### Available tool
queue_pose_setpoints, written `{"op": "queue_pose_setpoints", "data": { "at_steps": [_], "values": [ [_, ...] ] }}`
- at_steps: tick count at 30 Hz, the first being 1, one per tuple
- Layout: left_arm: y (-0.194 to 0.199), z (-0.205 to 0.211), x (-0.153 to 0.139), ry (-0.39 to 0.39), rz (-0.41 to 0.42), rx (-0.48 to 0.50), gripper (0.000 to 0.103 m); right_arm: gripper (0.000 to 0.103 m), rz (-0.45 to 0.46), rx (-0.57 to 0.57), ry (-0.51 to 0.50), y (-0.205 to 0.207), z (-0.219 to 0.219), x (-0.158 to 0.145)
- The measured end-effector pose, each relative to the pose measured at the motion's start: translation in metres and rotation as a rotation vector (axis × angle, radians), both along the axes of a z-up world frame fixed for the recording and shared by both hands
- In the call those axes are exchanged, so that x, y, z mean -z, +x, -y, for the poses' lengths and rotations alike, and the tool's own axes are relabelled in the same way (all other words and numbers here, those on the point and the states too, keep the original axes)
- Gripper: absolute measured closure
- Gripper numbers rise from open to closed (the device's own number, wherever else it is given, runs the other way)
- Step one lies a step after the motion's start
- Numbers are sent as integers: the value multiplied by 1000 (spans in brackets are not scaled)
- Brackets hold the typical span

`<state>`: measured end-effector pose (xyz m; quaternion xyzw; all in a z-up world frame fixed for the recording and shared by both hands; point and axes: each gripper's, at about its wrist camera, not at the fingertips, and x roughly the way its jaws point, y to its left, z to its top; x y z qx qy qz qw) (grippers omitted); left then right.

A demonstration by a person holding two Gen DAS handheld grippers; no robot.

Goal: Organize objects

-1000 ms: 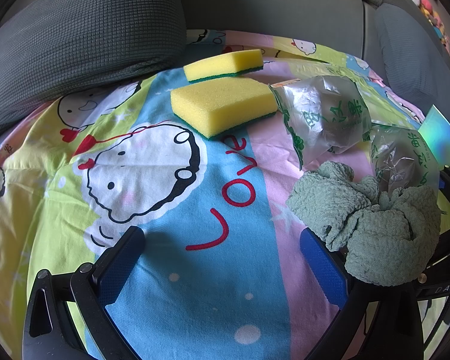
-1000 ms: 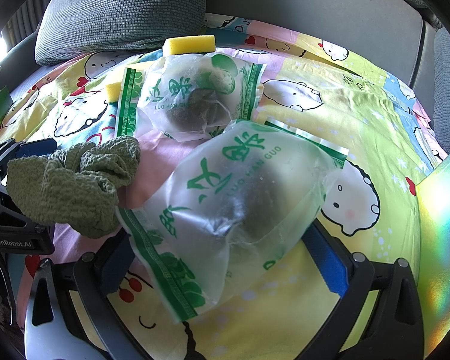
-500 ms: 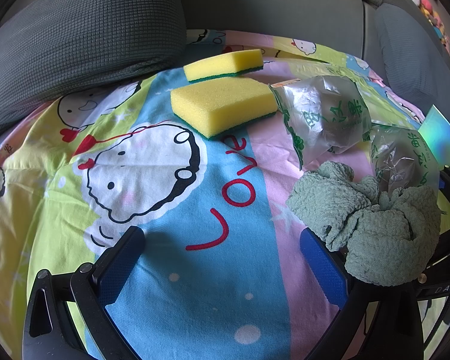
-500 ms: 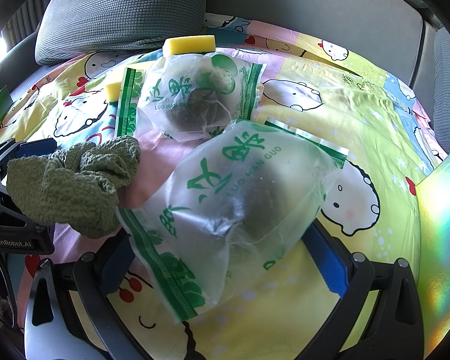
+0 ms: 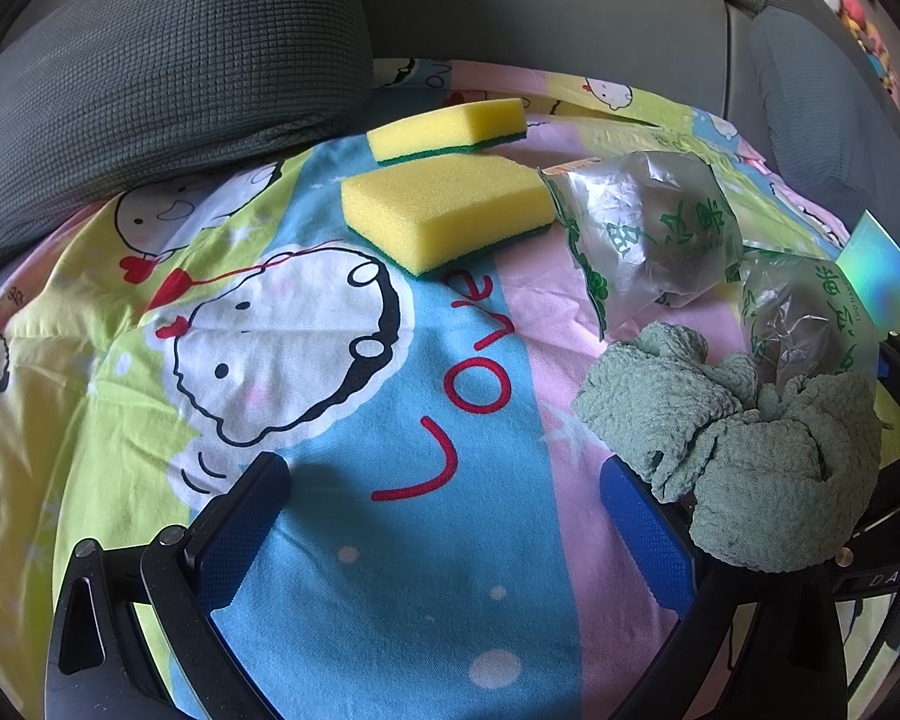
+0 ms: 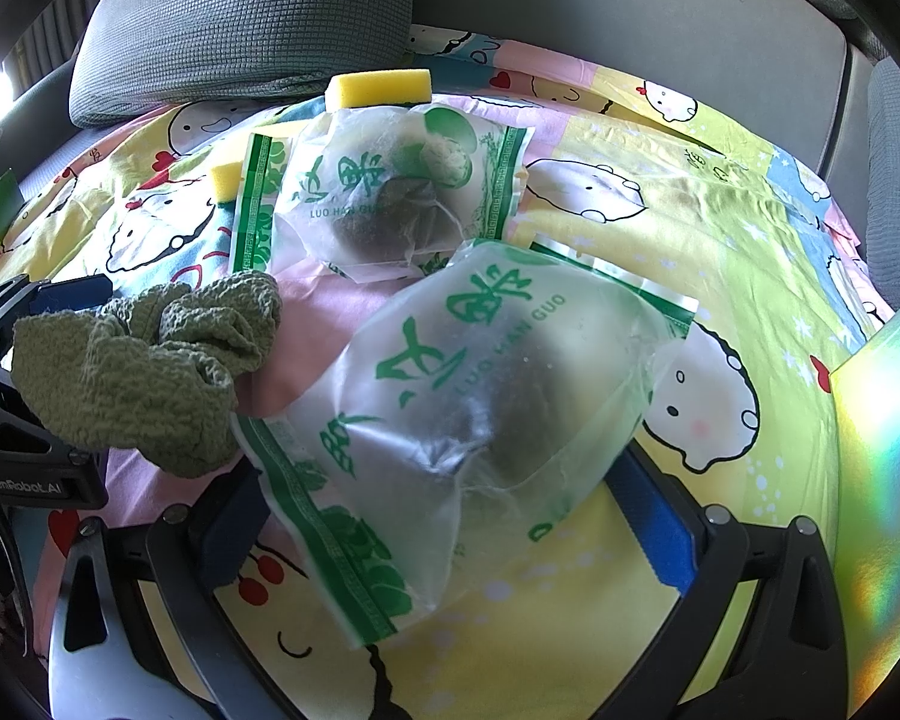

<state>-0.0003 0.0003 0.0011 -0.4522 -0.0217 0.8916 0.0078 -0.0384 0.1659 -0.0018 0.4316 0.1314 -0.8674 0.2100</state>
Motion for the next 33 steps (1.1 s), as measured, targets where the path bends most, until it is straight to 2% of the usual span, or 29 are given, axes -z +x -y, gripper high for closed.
{"op": "queue_pose_setpoints", "data": {
  "at_steps": [6, 9, 10, 12, 14, 17, 21, 23, 25, 26, 28, 30, 33],
  "values": [
    [1, -2, 0, -10, 0, 0, 0, 1, 20, 58, 13, -5, 5, 1],
    [1, -2, 0, -4, 3, -5, 0, 2, 96, 58, 3, -10, 2, -6],
    [1, -2, -1, -6, 8, -8, 0, 6, 115, 69, -17, -10, -2, -11],
    [-1, -2, -2, -3, 22, -11, 0, 9, 114, 64, -72, -4, -7, -29],
    [-1, -2, -5, -6, 56, -15, 1, 8, 57, 60, -110, 6, -10, -57],
    [1, -3, -16, -20, 98, -24, 1, 8, 20, 81, -192, 17, -10, -95],
    [14, -4, -55, -18, -3, 10, 1, 8, 33, 94, -304, 22, 6, -131],
    [18, 0, -71, 12, -39, 30, 1, 8, 5, 106, -291, 23, 21, -141],
    [22, 10, -85, 87, -85, 40, 1, 8, -25, 118, -268, 21, 39, -148],
    [21, 15, -87, 131, -98, 35, 1, 8, -18, 120, -277, 18, 47, -148],
    [18, 31, -87, 277, -104, 20, 1, 9, 31, 106, -325, 9, 60, -145],
    [11, 37, -86, 347, -77, -1, 1, 13, 71, 83, -338, 2, 74, -138],
    [5, 46, -80, 368, -59, -24, 1, 22, 100, 75, -327, -8, 85, -127]
  ]
}}
